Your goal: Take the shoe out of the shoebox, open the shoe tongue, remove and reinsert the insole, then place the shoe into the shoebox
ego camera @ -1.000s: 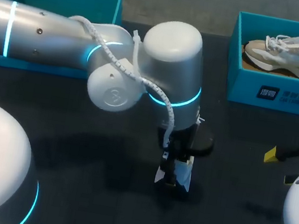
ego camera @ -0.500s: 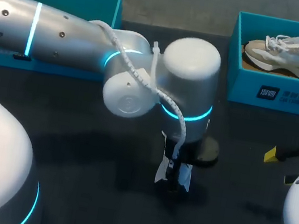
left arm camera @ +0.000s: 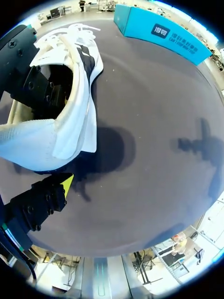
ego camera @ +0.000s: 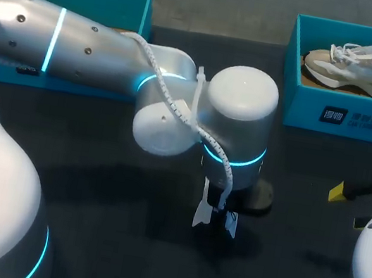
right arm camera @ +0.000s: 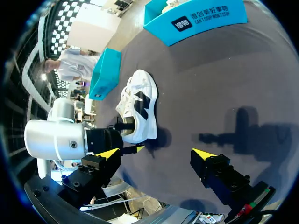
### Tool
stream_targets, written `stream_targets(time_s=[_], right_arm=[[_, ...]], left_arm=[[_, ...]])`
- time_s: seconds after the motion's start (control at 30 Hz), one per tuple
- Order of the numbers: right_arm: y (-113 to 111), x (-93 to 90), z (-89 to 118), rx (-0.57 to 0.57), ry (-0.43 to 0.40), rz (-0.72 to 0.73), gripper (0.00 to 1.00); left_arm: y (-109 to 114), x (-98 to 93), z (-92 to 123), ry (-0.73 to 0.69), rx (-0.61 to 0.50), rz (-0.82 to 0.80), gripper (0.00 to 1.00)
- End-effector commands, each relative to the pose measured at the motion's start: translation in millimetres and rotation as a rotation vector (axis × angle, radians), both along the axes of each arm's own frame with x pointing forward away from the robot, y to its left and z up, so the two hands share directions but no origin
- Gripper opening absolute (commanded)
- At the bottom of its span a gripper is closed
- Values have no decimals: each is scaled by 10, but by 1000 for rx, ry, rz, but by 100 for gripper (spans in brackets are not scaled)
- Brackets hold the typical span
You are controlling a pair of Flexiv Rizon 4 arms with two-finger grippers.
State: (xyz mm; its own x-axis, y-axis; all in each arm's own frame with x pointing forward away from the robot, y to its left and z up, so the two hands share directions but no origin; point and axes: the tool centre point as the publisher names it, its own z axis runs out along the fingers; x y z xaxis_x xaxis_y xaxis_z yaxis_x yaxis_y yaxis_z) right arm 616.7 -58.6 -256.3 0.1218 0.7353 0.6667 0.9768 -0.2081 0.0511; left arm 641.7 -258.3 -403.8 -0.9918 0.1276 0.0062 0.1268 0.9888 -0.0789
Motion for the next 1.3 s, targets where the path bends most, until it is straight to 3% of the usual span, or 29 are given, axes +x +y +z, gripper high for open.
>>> stream_targets(time_s=[0.03, 0.13, 0.2, 0.3, 0.37, 0.4, 0.97, 1.17, 1.3], right_arm=[[8, -10, 3, -3, 1, -2, 100], [8, -10, 3, -3, 1, -2, 100], [8, -10, 3, -3, 1, -2, 100], [8, -10, 3, -3, 1, -2, 100], [8, -10, 3, -3, 1, -2, 100], [8, -10, 3, -3, 1, -2, 100], [8, -10, 3, -3, 1, -2, 100], [8, -10, 3, -3, 1, -2, 100], [8, -10, 3, -3, 1, -2, 100]], left_arm=[[-10, -15, -35, -3, 3, 1, 68], [2, -23, -39, -2, 6, 5, 67], [11, -26, -50, -1, 8, 8, 60], [24, -25, -66, 1, 10, 15, 40], [26, -20, -78, 0, 11, 20, 10], [34, -20, -75, -2, 11, 22, 0], [99, 69, 40, -26, 5, 31, 0], [180, 169, 280, -9, -13, 30, 0], [274, 295, 572, 25, -14, 2, 0]])
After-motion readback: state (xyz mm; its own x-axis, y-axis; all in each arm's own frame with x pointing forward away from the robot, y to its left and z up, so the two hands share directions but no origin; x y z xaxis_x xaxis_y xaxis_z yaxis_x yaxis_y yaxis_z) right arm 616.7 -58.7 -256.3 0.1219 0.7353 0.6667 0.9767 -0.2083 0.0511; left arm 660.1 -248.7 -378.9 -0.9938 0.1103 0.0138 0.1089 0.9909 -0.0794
